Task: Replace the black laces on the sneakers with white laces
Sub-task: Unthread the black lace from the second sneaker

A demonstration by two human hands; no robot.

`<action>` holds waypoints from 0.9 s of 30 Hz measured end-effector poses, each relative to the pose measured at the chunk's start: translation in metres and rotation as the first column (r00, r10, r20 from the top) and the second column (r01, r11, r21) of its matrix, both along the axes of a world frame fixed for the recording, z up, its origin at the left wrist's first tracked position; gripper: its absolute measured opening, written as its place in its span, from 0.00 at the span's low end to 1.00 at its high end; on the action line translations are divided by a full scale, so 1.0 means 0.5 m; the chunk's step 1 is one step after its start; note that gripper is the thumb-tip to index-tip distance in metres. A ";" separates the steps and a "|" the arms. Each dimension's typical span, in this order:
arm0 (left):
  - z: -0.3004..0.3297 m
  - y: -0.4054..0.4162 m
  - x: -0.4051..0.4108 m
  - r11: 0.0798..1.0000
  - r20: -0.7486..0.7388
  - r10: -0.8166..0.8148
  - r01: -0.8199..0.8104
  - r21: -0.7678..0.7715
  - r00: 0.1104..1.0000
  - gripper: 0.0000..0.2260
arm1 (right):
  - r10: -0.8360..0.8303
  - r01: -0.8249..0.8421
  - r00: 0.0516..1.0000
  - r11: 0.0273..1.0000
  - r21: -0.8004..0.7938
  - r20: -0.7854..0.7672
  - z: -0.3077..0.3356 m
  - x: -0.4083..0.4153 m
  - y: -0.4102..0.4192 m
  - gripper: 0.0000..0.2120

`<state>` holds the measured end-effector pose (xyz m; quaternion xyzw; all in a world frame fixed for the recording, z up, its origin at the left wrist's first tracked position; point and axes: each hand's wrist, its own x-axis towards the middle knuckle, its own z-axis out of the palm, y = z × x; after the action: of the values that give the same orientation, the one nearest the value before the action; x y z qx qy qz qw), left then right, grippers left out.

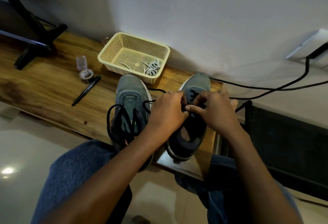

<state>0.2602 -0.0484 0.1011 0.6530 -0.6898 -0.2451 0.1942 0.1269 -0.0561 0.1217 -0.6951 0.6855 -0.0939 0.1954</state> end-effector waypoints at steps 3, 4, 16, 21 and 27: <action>0.001 -0.001 0.003 1.000 -0.014 -0.012 0.012 0.011 1.000 0.12 | 0.014 -0.014 1.000 1.000 0.024 0.007 0.006 -0.004 -0.003 0.09; 0.001 -0.001 0.005 1.000 -0.019 -0.011 0.012 0.017 1.000 0.13 | 0.027 -0.027 1.000 0.999 0.027 0.002 0.007 -0.006 -0.003 0.09; 0.000 -0.001 0.004 0.999 -0.020 -0.017 0.018 0.028 1.000 0.12 | 0.002 -0.024 0.989 0.988 -0.150 -0.149 -0.006 0.006 0.001 0.05; 0.001 -0.004 0.002 0.999 -0.033 -0.021 0.022 0.036 0.999 0.12 | -0.216 0.201 0.976 0.943 -0.266 -0.025 0.005 -0.004 -0.002 0.05; 0.001 -0.002 0.006 0.999 -0.026 -0.002 0.003 0.039 1.000 0.11 | -0.197 0.190 0.980 0.957 -0.218 -0.008 0.002 -0.029 -0.013 0.07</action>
<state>0.2634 -0.0496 0.1018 0.6527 -0.6831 -0.2669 0.1901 0.1122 -0.0628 0.1226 -0.6431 0.7387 -0.1764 0.0982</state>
